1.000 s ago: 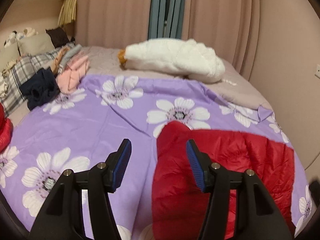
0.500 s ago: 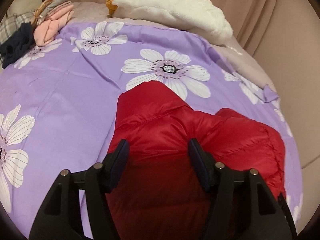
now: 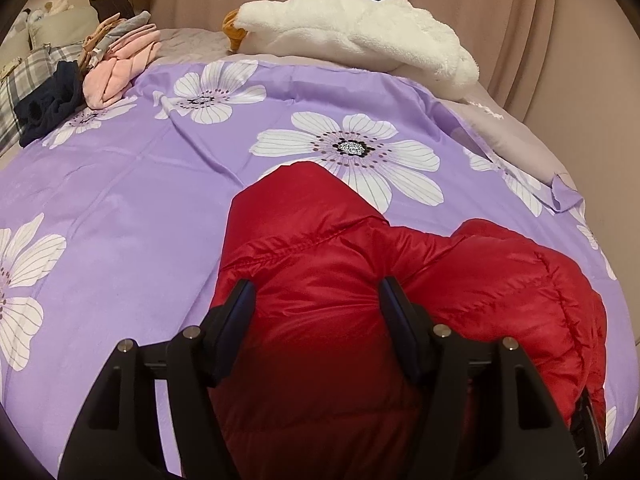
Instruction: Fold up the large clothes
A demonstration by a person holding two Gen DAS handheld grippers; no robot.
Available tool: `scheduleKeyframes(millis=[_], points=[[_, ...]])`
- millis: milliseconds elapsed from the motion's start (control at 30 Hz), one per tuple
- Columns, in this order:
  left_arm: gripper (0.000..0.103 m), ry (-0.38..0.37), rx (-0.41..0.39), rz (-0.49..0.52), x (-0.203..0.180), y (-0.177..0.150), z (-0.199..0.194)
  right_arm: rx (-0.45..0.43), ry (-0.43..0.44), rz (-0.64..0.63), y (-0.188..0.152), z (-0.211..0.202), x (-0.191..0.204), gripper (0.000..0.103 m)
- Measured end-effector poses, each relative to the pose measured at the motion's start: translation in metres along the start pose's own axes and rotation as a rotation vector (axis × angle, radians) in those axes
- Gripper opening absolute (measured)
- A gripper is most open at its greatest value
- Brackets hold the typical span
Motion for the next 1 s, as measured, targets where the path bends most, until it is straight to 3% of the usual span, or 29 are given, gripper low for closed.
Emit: scheduleKeyframes(millis=[833, 1000], points=[[0.069, -0.015, 0.003, -0.02, 0.0035, 0.0022, -0.001, -0.004, -0.001, 0.003, -0.0015, 0.0015, 0.0022, 0.052], [0.077, -0.021, 0.04, -0.047, 0.0092, 0.0053, -0.002, 0.02, -0.003, -0.003, -0.0006, 0.0012, 0.0042, 0.054]])
Point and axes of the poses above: each gripper's, at about its wrist camera, not at the fingertips, and z roughly the way its jaws point, x to its left, y to its top, the point moved 5 cm from there along z, roughly the way its jaws point, and after that the axes turned 12 degrees about -z, right-handed, at the moved point
